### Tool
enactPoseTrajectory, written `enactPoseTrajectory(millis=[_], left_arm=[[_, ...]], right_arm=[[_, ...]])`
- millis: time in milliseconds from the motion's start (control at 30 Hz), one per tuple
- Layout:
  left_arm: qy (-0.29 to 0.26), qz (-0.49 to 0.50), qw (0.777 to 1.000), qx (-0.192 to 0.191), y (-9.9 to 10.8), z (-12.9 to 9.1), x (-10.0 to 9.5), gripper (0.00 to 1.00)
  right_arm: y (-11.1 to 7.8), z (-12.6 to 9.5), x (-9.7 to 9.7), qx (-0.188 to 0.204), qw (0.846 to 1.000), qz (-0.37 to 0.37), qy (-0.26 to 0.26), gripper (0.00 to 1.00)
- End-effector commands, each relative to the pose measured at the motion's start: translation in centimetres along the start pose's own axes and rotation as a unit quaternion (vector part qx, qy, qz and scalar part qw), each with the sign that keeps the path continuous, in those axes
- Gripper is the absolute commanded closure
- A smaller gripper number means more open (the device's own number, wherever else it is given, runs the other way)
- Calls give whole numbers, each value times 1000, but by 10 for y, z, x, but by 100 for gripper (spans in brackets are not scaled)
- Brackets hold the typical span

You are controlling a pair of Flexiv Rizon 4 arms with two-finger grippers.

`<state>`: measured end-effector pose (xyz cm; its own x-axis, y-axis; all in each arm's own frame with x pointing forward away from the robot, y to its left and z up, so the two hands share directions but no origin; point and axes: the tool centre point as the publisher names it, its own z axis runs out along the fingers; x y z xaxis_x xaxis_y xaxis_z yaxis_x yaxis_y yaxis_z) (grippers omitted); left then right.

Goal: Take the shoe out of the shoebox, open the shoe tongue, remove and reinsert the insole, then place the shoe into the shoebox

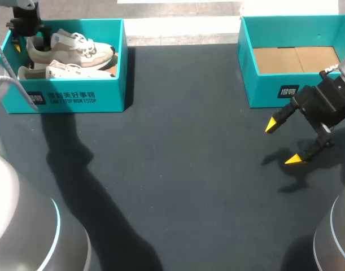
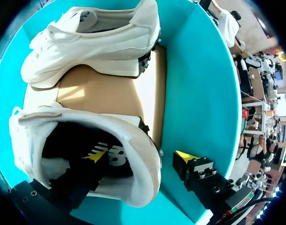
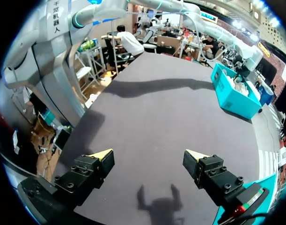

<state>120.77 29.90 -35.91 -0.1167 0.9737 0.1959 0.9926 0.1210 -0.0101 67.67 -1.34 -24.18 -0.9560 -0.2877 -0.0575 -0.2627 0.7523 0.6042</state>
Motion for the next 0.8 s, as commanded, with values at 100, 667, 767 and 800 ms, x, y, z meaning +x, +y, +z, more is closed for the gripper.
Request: enactPoseTrajectory(millis=[100, 667, 767, 800], left_arm=[[4, -1, 1000, -17, -6, -22, 10, 0], [-10, -2, 998, -56, -29, -82, 10, 0], [-8, -10, 998, -65, -34, -94, 7, 0], [-9, -15, 997, -70, -35, -98, 5, 0]], right_arm=[[0, 1, 0, 1, 1000, 0, 0, 0], [0, 1, 0, 1, 1000, 0, 0, 0], [0, 1, 0, 1, 1000, 0, 0, 0], [0, 1, 0, 1, 1000, 0, 0, 0]])
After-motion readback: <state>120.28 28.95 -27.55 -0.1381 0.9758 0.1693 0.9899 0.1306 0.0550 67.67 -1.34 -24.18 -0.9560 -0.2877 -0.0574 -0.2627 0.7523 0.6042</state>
